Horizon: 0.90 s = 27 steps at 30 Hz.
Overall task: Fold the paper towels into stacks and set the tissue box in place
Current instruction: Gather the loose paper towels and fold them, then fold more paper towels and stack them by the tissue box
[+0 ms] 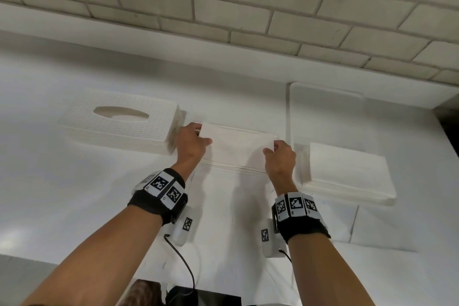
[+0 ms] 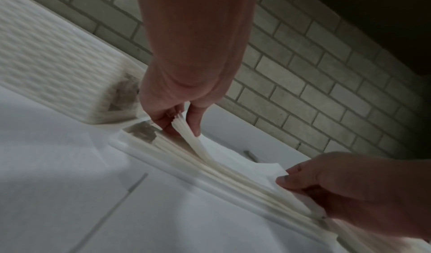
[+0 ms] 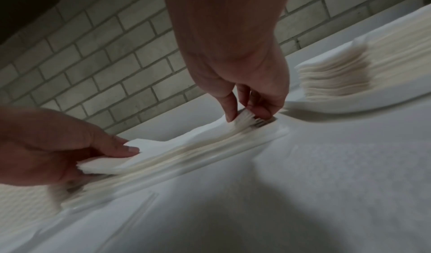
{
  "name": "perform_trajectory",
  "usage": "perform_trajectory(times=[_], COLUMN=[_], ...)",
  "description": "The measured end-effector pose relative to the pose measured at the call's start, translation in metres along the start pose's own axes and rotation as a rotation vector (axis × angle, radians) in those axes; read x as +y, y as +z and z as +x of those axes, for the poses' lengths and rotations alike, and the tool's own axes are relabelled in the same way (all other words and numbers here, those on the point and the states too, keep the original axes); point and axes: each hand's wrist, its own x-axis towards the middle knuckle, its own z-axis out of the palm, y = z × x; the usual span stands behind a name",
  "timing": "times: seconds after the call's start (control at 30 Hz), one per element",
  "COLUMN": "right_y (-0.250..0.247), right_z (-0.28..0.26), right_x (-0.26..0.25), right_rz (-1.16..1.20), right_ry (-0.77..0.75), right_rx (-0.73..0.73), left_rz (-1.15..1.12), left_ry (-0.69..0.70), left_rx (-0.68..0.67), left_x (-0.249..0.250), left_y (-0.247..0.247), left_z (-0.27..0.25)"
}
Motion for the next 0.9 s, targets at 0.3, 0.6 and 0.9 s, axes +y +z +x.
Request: perform_trajectory(times=[0.3,0.6,0.9], right_y=[0.002,-0.011,0.077], right_z=[-0.009,-0.051,-0.141], right_x=[-0.004,-0.041,-0.084], right_rz=[-0.138,-0.008,-0.297], right_ry=[-0.021,-0.255,-0.457], right_rx=[0.018,0.090,-0.489], left_rz=[0.263,-0.152,-0.376], left_ry=[0.040,0.119,-0.050], left_rx=[0.000,0.009,0.060], left_x=[-0.011,0.012,-0.064], left_y=[0.011,-0.070,-0.168], left_z=[0.002,-0.027,-0.070])
